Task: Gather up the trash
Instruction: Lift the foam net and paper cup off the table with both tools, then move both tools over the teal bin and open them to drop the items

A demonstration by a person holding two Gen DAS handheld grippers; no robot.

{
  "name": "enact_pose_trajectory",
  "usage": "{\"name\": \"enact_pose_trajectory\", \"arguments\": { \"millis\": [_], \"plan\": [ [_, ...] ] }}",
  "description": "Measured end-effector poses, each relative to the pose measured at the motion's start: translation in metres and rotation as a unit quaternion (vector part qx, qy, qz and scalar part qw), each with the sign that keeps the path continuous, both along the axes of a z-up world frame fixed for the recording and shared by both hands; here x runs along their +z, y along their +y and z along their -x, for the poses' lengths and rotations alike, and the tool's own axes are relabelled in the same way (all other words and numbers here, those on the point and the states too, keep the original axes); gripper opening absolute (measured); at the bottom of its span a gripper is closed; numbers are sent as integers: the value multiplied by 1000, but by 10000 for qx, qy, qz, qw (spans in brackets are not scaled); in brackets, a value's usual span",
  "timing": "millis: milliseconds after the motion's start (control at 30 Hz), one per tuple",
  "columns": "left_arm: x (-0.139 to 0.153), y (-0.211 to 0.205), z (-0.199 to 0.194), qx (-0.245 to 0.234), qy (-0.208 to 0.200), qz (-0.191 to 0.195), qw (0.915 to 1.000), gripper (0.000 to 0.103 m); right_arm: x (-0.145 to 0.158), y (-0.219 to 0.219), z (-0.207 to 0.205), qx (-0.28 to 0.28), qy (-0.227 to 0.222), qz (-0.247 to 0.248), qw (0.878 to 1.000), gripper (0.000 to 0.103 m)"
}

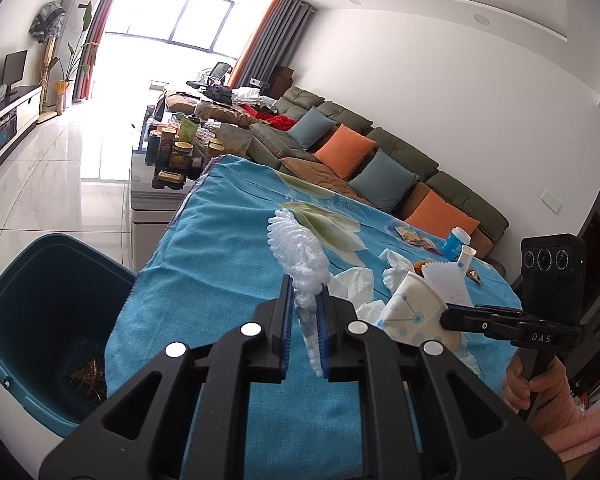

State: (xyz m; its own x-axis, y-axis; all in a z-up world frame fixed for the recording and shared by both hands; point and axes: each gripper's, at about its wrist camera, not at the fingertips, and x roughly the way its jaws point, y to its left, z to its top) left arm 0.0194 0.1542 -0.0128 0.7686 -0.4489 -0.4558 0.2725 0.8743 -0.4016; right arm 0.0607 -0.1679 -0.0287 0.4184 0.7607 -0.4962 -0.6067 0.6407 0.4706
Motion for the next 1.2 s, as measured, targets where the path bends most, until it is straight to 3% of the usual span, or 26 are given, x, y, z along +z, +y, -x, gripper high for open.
{"name": "enact_pose_trajectory", "arguments": {
  "millis": [333,1200],
  "plan": [
    [9,37,23,347,-110,-15,9993,11,19,32,-2,54,-275,-67,9996,3],
    [5,142,69,1576,24,-329,9869,11,18,141,-37,642,-88,-322,9974,3]
  ]
}}
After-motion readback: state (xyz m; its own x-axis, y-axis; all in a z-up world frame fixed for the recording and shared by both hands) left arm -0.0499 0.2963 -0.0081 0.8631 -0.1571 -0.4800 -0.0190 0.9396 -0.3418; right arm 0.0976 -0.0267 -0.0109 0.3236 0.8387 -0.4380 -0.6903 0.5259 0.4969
